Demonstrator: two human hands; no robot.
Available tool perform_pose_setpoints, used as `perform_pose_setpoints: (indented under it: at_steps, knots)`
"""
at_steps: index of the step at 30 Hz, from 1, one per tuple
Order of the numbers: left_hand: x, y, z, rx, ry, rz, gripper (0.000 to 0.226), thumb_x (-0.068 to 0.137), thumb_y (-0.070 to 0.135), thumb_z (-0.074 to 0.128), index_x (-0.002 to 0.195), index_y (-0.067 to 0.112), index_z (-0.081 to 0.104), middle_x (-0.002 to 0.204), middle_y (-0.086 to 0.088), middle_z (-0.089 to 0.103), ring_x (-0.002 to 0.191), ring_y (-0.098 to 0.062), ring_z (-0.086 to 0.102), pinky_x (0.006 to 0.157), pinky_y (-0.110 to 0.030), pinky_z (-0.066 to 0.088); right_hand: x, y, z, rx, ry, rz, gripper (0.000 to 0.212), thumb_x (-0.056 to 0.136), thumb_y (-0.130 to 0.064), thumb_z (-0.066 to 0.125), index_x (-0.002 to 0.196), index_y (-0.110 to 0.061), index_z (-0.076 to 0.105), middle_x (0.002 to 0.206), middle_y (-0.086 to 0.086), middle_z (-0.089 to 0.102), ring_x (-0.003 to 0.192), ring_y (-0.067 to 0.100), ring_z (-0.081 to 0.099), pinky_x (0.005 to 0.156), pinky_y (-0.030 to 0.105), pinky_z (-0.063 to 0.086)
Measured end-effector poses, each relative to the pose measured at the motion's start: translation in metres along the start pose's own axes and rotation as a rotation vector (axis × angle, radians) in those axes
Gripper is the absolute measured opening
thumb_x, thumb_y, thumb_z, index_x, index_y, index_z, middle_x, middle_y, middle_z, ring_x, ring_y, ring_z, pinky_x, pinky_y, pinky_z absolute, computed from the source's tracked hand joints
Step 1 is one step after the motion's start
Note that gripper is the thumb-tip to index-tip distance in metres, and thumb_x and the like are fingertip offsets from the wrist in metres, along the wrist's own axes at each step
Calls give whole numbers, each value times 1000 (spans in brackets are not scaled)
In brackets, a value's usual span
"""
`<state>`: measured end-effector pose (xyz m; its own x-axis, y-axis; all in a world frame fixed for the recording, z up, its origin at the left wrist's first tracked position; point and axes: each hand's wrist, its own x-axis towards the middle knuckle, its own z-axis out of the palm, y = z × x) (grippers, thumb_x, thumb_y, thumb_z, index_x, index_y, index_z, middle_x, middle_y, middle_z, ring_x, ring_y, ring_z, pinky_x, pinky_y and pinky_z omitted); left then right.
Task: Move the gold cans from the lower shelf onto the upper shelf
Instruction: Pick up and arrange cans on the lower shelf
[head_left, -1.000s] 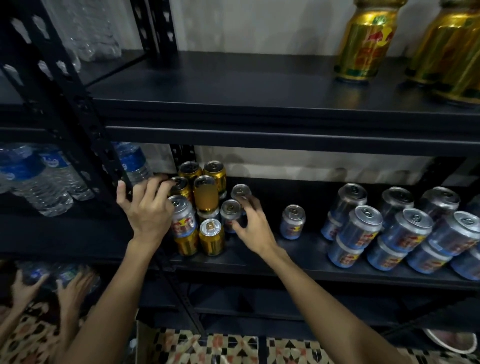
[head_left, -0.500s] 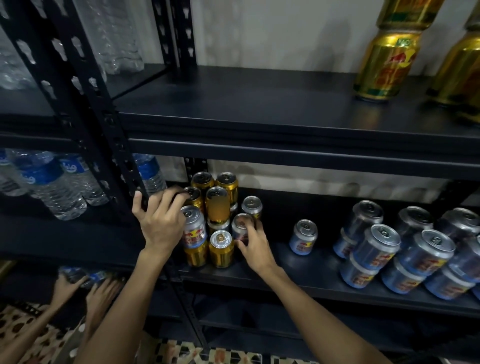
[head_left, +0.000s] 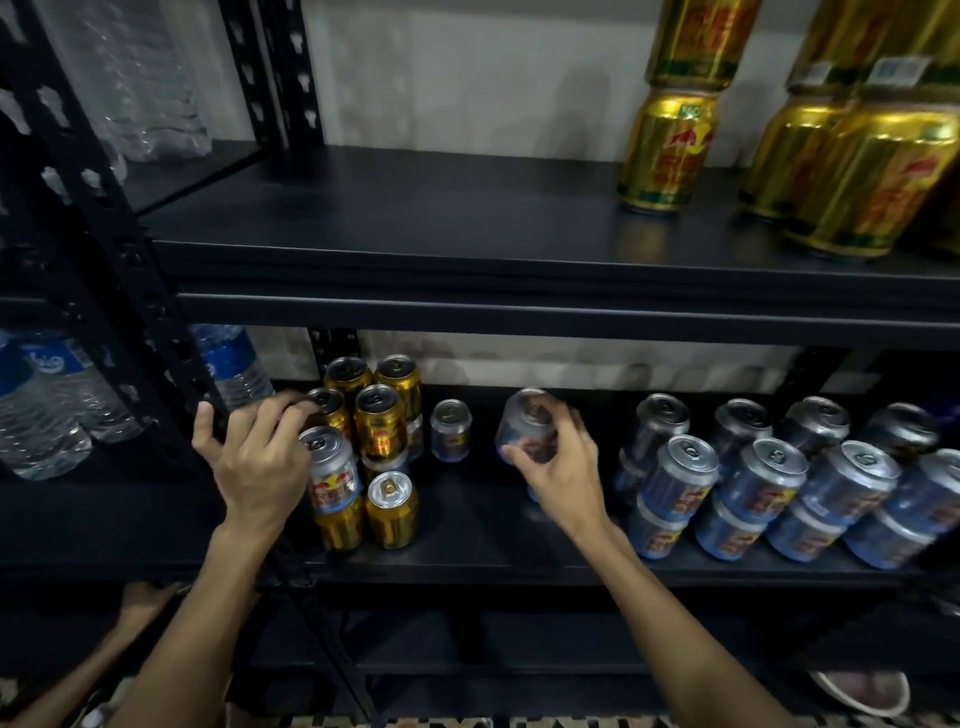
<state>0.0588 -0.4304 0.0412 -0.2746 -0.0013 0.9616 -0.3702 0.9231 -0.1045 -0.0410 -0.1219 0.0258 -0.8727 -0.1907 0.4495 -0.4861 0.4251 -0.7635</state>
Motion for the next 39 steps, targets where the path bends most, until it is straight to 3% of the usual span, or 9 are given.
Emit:
perform_pose_setpoints:
  at_steps: [3, 7, 14, 18, 24, 30, 39]
  knots:
    - [0, 0, -1, 8, -7, 13, 32, 91, -7, 45, 89, 15, 69, 84, -3, 70, 82, -23, 50, 116, -42, 10, 10, 6, -20, -60, 65, 34, 64, 73, -16, 89, 129, -13, 60, 116, 2, 60, 99, 11, 58, 84, 4, 38]
    - [0, -1, -2, 10, -21, 21, 33, 90, -6, 44, 90, 14, 69, 85, -3, 70, 82, -25, 51, 115, -43, 11, 15, 19, -30, -98, 86, 109, 67, 72, -16, 88, 132, -14, 59, 120, 6, 62, 105, 25, 64, 90, 31, 51]
    - [-1, -3, -2, 28, -39, 30, 30, 86, -6, 48, 93, 14, 69, 86, -4, 69, 83, -26, 51, 113, -46, 14, 16, 29, -22, -120, 30, 114, 67, 68, -10, 89, 128, -17, 60, 119, 6, 61, 103, 25, 64, 87, 27, 50]
    - [-1, -3, -1, 25, -49, 32, 31, 86, -6, 47, 94, 15, 69, 87, -4, 70, 84, -26, 51, 113, -47, 15, 13, 31, -18, -116, 36, 118, 67, 69, -11, 88, 129, -20, 58, 120, 5, 59, 103, 25, 64, 90, 37, 54]
    - [-1, -3, -1, 34, -55, 22, 34, 91, -3, 41, 92, 15, 70, 87, -2, 70, 83, -25, 52, 114, -45, 14, 9, 35, -19, -135, 21, 134, 67, 74, -14, 86, 134, -18, 56, 124, 8, 57, 105, 26, 62, 88, 26, 47]
    - [-1, -2, 0, 39, -59, 21, 37, 92, -3, 39, 92, 15, 71, 86, -2, 70, 83, -25, 52, 114, -45, 14, 7, 39, -14, -139, 7, 133, 72, 76, -17, 85, 139, -22, 51, 129, 7, 53, 113, 28, 61, 97, 43, 53]
    - [-1, -1, -2, 21, -60, 19, 38, 94, 2, 35, 90, 14, 72, 85, -3, 70, 83, -25, 51, 115, -44, 12, 2, 41, -13, -105, -24, 159, 83, 78, -14, 84, 147, -30, 41, 137, 11, 51, 120, 31, 59, 100, 44, 52]
